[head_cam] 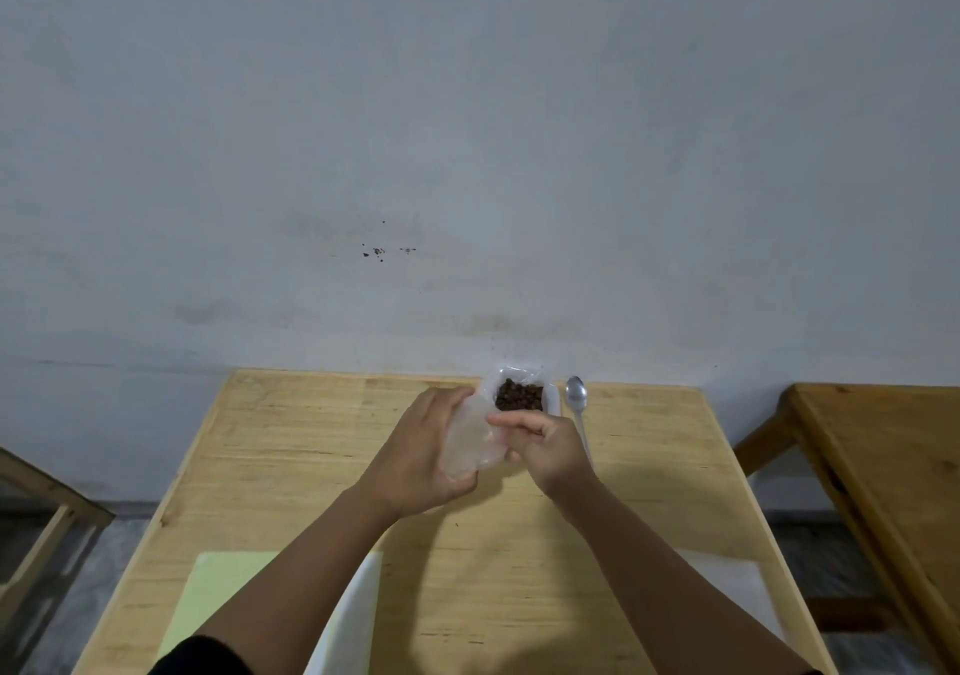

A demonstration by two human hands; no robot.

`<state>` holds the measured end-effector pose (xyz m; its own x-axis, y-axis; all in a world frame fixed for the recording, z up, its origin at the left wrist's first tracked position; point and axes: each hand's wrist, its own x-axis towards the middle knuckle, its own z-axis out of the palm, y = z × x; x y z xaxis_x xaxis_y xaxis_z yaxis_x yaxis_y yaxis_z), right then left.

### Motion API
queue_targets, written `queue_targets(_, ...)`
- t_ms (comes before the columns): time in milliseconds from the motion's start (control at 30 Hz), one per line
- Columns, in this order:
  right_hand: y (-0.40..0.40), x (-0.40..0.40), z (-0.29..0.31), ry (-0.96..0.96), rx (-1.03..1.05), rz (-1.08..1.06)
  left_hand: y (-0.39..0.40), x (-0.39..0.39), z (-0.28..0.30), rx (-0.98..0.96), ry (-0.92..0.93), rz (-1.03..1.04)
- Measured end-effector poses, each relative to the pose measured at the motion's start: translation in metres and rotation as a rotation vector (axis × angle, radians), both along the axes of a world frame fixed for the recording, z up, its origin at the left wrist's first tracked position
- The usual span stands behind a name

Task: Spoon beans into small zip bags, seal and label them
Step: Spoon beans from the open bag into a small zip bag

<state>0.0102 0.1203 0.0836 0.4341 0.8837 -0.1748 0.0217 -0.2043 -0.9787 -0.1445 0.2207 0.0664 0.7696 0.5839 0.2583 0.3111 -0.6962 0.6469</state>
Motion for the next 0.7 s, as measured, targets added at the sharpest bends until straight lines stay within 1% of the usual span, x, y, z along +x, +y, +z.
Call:
queue_targets(33, -0.003, 0.004, -0.004, 0.042, -0.009, -0.038, 0.000, -0.005, -0.005, -0.032, 0.004, 0.038)
queue_targets(67, -0.005, 0.010, -0.011, 0.036, -0.031, -0.106, 0.000, -0.010, -0.010, -0.065, 0.008, 0.085)
queue_targets(100, -0.009, 0.020, -0.020, -0.048, -0.091, -0.195, 0.000, -0.015, -0.014, -0.093, 0.014, 0.129)
queue_targets(167, -0.018, 0.043, -0.040, -0.366, -0.313, -0.323, -0.003, -0.021, -0.022, -0.121, 0.028, 0.184)
queue_targets(200, -0.023, 0.055, -0.049, -0.484, -0.405, -0.352, -0.006, -0.022, -0.025, -0.129, 0.032, 0.202)
queue_targets(233, -0.028, 0.064, -0.059, -0.537, -0.451, -0.353, -0.009, -0.022, -0.028, -0.136, 0.031, 0.219)
queue_targets(333, -0.036, 0.080, -0.078, -0.579, -0.508, -0.312, -0.018, -0.017, -0.032, -0.165, 0.019, 0.260)
queue_targets(433, -0.034, 0.087, -0.092, -0.660, -0.490, -0.279, -0.027, -0.008, -0.035, -0.184, 0.015, 0.295)
queue_targets(533, -0.027, 0.090, -0.098, -0.684, -0.466, -0.282, -0.034, -0.001, -0.038, -0.190, 0.010, 0.332)
queue_targets(600, -0.021, 0.092, -0.102, -0.651, -0.477, -0.296, -0.036, 0.003, -0.039, -0.196, 0.002, 0.360)
queue_targets(700, -0.012, 0.096, -0.104, -0.535, -0.563, -0.344, -0.037, 0.008, -0.040, -0.209, -0.006, 0.395)
